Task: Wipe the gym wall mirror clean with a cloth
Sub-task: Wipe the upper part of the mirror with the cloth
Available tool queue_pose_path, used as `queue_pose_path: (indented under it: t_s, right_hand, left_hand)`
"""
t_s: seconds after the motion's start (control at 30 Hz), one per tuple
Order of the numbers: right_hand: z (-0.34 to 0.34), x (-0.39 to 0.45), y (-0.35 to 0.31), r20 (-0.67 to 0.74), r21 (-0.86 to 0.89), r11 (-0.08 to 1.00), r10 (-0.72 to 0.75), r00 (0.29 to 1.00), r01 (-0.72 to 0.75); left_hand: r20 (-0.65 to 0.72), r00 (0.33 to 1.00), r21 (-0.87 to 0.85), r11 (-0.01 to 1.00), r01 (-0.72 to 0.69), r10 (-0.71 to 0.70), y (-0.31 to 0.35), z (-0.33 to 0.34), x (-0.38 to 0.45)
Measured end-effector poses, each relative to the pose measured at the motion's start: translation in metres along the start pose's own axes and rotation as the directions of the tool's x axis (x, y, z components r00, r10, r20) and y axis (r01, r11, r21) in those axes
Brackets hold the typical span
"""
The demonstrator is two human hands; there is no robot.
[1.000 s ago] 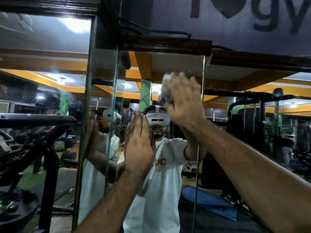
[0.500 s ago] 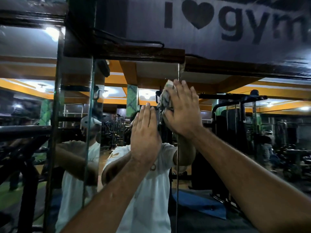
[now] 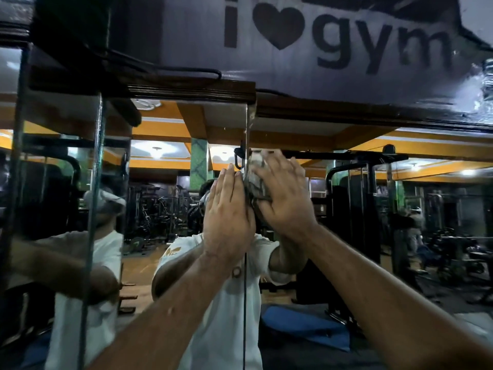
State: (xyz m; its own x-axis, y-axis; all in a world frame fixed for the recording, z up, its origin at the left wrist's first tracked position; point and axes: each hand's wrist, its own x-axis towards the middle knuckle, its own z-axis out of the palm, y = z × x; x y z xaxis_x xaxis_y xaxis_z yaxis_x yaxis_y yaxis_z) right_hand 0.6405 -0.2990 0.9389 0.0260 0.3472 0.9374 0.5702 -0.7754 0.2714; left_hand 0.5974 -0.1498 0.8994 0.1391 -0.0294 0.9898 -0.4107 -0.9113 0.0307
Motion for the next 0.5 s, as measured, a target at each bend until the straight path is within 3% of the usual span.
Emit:
queue_pose_path:
  t_s: [0.1,0.2,0.27,0.43,0.5]
  right_hand:
    - [-0.012,-0.002,0.03,0.03,-0.038,0.998,-0.052,0.998,0.053]
    - [-0.017,0.012,0.04,-0.064,-0.021,0.987,0.16,0.985,-0.161]
    - [-0.015,0.012,0.032,-0.088,-0.002,0.979,0.202,0.975,-0.203]
    - [-0.018,-0.013,0.05,0.052,-0.054,0.995,-0.082,0.995,0.085]
    - [-0.024,-0.005,0.067,0.057,-0.117,0.987,-0.105,0.993,0.111]
  left_hand:
    - [-0.002,0.999,0.018,0.999,-0.05,0.05,0.011,0.007,0.004]
    - [0.029,0.995,0.037,0.995,-0.092,0.09,0.025,0.014,0.005]
    - [0.063,0.996,0.04,0.997,-0.059,0.057,0.03,0.018,0.004]
    - [0.09,0.996,0.077,0.997,0.003,-0.01,0.036,0.022,0.0]
    - [0.11,0.994,0.11,0.994,0.002,-0.014,0.04,0.023,0.001]
